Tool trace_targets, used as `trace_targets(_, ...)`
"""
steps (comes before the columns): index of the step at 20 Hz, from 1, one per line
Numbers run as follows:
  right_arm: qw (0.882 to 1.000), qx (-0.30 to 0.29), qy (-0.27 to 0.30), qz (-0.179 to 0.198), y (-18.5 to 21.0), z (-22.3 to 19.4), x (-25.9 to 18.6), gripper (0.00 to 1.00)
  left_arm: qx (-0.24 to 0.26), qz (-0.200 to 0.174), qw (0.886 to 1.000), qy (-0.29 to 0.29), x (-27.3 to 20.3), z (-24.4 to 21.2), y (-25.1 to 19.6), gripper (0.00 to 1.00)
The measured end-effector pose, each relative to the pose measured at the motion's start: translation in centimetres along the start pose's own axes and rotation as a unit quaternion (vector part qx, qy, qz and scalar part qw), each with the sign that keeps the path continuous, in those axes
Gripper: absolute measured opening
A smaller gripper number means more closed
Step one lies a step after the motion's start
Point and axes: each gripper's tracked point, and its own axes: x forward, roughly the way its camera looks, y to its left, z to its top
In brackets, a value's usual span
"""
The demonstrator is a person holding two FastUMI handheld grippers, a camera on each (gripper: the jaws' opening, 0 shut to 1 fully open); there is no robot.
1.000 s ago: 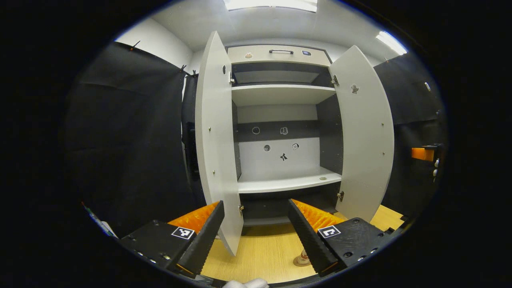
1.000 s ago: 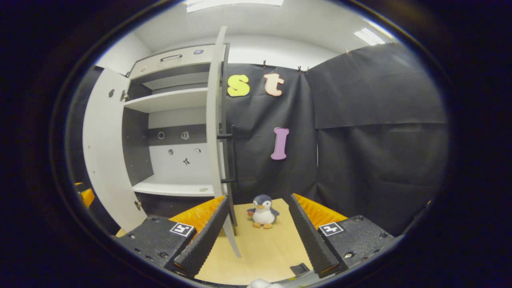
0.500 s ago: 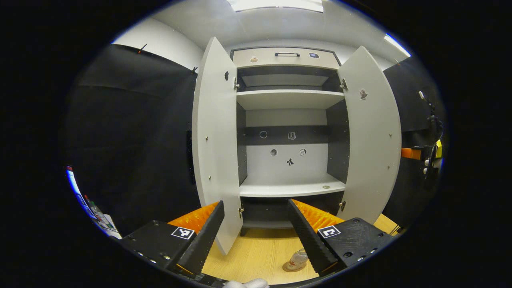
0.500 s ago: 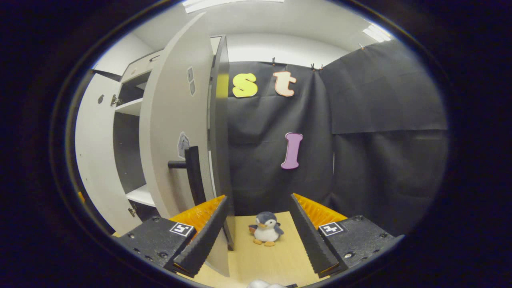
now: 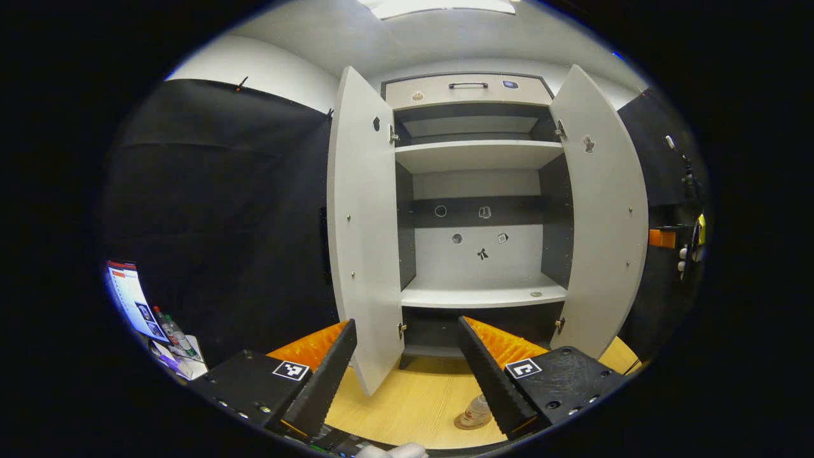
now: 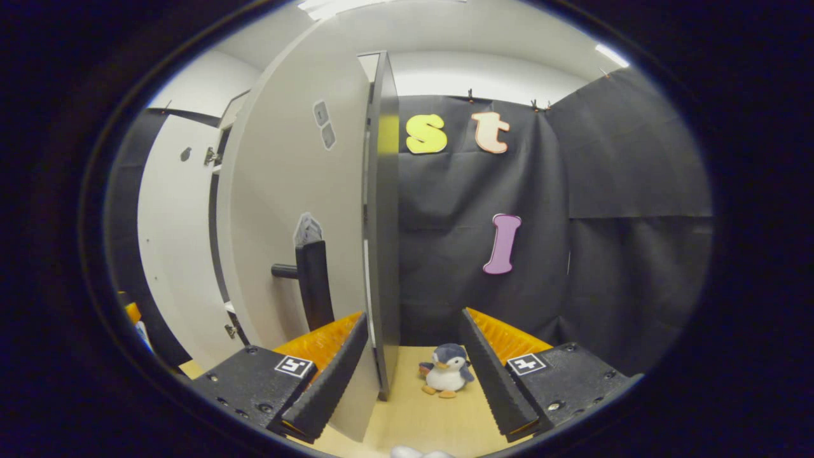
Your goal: Grasp the bottle in the cabinet with the left hand and place it on the coaster, then close the right door with the right hand and the left door with the left hand.
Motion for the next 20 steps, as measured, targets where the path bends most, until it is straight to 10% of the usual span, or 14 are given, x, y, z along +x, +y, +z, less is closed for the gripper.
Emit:
trace_targets(12,0.998,-0.001,-0.006,0.056,15.1,-0.2,3.2,0.94,-0.009,-0.019,1.000,-0.006,-0.2,-0.7,5.2,0.96)
trace_targets(20,0.999,-0.005,-0.046,0.013,16.2,2.1,1.9,0.96,-0.005,-0.051,0.999,0.001,1.2,-1.2,6.8,0.96)
